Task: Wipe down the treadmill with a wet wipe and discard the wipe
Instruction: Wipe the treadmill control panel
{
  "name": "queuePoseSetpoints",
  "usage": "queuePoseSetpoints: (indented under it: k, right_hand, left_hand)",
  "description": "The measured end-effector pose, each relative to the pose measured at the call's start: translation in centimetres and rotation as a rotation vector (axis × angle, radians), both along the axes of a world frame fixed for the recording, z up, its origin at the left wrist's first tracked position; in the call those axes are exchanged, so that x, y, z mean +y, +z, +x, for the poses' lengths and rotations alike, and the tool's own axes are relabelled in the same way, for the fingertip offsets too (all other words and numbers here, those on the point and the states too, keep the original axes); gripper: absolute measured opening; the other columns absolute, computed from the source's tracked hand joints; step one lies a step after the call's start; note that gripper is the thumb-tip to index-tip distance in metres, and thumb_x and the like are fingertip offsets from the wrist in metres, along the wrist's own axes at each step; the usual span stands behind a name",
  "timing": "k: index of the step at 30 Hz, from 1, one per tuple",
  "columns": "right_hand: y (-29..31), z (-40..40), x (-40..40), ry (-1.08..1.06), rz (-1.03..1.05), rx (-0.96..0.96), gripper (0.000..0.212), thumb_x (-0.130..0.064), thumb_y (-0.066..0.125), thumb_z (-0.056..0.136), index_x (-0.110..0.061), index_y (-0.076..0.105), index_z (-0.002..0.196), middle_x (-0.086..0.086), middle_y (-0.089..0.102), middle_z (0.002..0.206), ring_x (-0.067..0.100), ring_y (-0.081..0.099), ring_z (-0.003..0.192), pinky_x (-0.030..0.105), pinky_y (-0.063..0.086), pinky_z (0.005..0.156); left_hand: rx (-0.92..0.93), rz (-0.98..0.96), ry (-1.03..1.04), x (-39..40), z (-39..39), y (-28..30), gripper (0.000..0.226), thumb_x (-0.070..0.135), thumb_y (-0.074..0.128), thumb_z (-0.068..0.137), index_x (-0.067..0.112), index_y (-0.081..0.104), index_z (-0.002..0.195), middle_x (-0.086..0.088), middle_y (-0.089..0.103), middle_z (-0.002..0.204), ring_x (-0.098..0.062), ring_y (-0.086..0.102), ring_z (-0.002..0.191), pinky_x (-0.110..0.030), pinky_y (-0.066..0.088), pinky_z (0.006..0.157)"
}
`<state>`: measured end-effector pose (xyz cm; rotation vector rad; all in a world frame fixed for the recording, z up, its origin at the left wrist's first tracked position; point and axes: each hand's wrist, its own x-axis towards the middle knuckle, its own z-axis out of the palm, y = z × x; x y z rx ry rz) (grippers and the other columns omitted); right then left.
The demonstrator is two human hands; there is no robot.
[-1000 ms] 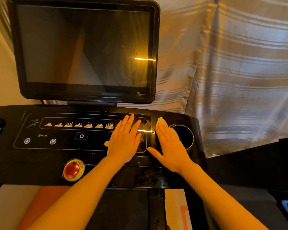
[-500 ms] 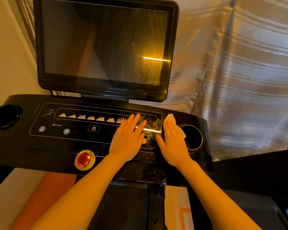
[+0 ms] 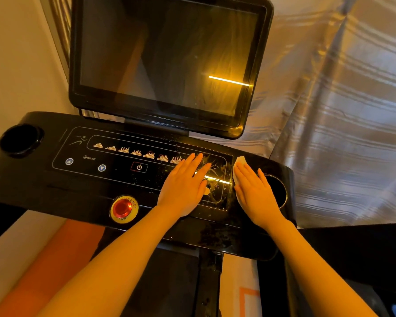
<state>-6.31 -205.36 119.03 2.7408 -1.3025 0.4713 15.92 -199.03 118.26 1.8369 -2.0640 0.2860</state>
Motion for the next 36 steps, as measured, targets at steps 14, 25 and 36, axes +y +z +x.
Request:
queuePoseSetpoints:
  k: [14, 25, 36]
  right_hand:
    - [-2.9, 2.4, 6.2, -0.232, 0.015, 0.023, 0.064, -0.043, 0.019, 0.1, -0.01, 0.027, 0.154, 0.012, 0.027, 0.16, 0.027, 0.022, 0.148, 0.046, 0.02, 0.117]
    - [-0.5, 2.9, 0.8, -0.307, 0.006, 0.001, 0.063, -0.041, 0.023, 0.103, -0.01, 0.014, 0.157, 0.011, 0.011, 0.165, 0.026, 0.006, 0.152, 0.048, 0.01, 0.122]
    - [0.0, 3.3, -0.8, -0.261, 0.02, 0.009, 0.063, -0.04, 0.027, 0.103, -0.009, 0.015, 0.157, 0.013, 0.013, 0.164, 0.029, 0.009, 0.152, 0.049, 0.014, 0.122]
  left_hand:
    - [0.008, -0.016, 0.014, -0.1, -0.1, -0.3, 0.05, 0.035, 0.04, 0.103, 0.019, 0.036, 0.15, -0.011, 0.027, 0.159, -0.028, 0.022, 0.148, -0.038, 0.013, 0.116]
    - [0.016, -0.006, 0.004, 0.0, 0.0, -0.2, 0.05, 0.034, 0.037, 0.104, 0.02, 0.031, 0.152, -0.009, 0.022, 0.161, -0.027, 0.016, 0.149, -0.037, 0.009, 0.117]
    - [-0.004, 0.003, 0.008, 0.1, -0.1, -0.1, 0.05, 0.033, 0.038, 0.103, 0.019, 0.034, 0.151, -0.01, 0.024, 0.16, -0.028, 0.018, 0.149, -0.037, 0.01, 0.117]
